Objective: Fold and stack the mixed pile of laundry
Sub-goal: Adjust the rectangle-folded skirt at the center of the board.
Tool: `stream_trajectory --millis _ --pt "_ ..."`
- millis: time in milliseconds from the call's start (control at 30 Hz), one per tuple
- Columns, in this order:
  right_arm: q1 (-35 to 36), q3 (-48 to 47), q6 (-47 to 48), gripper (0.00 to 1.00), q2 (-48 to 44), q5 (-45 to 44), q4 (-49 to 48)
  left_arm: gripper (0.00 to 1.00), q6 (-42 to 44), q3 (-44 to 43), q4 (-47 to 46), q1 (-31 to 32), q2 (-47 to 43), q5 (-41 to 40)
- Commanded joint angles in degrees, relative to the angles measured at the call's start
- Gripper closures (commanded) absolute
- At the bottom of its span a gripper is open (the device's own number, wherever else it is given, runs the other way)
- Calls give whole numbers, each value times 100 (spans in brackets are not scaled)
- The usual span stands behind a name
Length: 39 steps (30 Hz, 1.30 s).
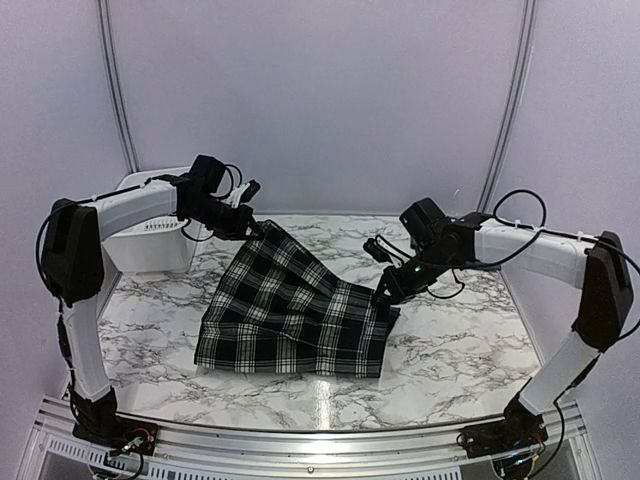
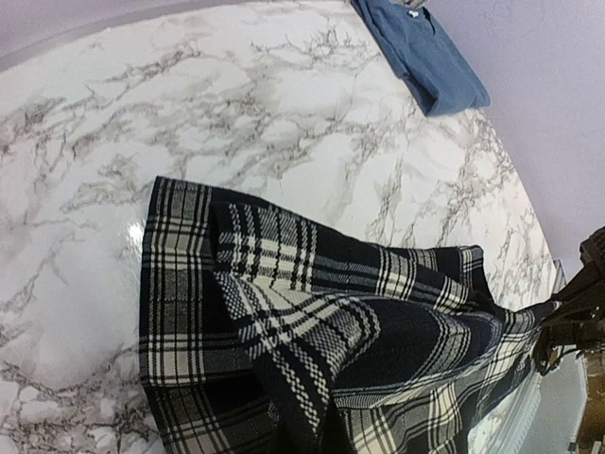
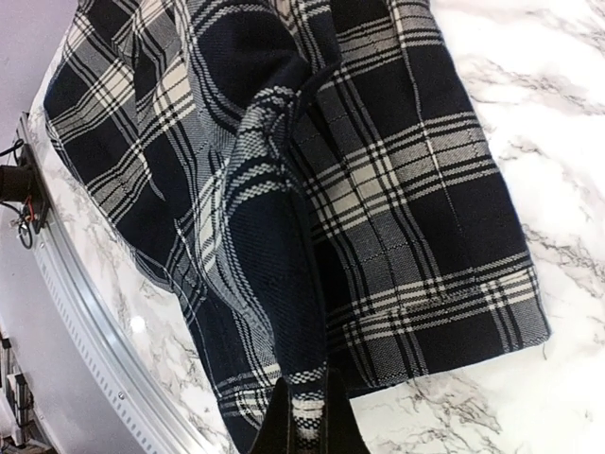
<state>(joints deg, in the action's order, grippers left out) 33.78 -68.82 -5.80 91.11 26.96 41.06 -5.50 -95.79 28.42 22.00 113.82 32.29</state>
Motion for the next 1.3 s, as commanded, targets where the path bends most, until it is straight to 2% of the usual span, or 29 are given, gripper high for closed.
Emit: stream_trajectory --millis 0,233,433,467,600,633,767,900,967,1033,1100,1167,1267 --pt "-237 -325 166 100 332 -548 -40 100 -101 -607 -183 -57 359 -144" --pt "-677 -476 368 100 682 -428 -285 100 -217 -1051 -333 -52 931 -54" --pt "-724 -765 358 100 1547 3 -680 100 -204 -1290 -363 -54 1432 -158" --pt "-728 -798 344 100 1717 66 -712 92 -243 -1319 -352 -53 1508 -301" --pt "-724 -821 283 100 2289 135 -775 4 -281 -1178 -353 -55 1311 -1139" --pt "-726 -775 275 100 2364 102 -812 2 -276 -1082 -353 -53 1159 -1323" --pt "-724 -617 309 100 2600 16 -731 1 -429 -410 -351 -46 253 -1722" --pt "-706 -533 298 98 2417 287 -475 1 -566 962 -374 428 -995 -1843" --pt "-715 -692 315 82 2142 531 -270 1 -678 1584 -301 821 -1495 -1943" --pt "-748 -997 272 62 1789 593 -199 1 -884 2134 -259 1197 -1902 -2025" --pt "-828 -1260 117 48 1525 680 -321 1 -1061 2620 -248 1542 -2203 -2175" --pt "-899 -1510 17 42 1481 726 -504 1 -1311 2937 -335 1794 -2365 -2254" --pt "-917 -1940 76 42 1880 680 -515 1 -1418 3066 -372 2142 -2319 -2461"
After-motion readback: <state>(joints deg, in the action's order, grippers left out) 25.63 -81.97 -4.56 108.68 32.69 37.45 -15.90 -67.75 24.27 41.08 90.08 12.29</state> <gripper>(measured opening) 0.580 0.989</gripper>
